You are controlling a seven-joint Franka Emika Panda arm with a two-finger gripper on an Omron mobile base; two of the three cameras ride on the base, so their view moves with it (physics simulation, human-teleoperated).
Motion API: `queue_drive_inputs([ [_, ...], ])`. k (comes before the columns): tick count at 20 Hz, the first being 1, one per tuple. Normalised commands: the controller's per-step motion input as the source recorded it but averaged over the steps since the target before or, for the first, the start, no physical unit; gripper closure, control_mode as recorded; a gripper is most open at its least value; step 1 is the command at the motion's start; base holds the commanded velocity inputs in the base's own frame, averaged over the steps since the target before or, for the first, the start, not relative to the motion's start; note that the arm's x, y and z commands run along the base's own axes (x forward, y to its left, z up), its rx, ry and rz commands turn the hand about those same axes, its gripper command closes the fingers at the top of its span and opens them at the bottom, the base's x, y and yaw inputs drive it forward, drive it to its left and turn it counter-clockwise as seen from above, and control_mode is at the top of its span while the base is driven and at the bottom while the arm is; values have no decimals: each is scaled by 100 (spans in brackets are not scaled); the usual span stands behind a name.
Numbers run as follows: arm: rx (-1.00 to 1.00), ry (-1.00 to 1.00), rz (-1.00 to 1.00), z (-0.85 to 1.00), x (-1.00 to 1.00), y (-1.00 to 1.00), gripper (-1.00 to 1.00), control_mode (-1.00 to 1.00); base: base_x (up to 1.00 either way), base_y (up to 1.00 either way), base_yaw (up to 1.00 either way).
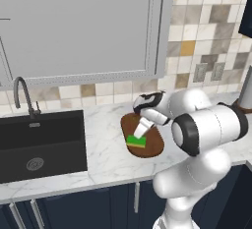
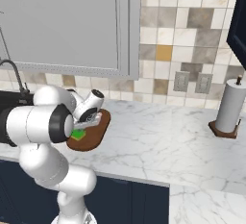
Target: Pick up the sponge from the counter and clean the cutting board by briefly scrubbing or pressing down on the cutting board. Once finished, release the sponge.
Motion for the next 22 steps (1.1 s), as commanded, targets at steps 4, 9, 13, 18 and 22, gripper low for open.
queue_drive_inputs([
  [4, 0, 10, 0, -15, -56, 17, 100, -100, 0, 0, 0],
  [9, 0, 12, 0, -17, -54, 16, 100, -100, 0, 0, 0],
  [13, 0, 13, 0, -19, -53, 17, 100, -100, 0, 0, 0],
  [18, 0, 13, 0, -17, -53, 17, 100, -100, 0, 0, 0],
  [22, 0, 13, 0, -16, -54, 23, 100, -100, 0, 0, 0],
])
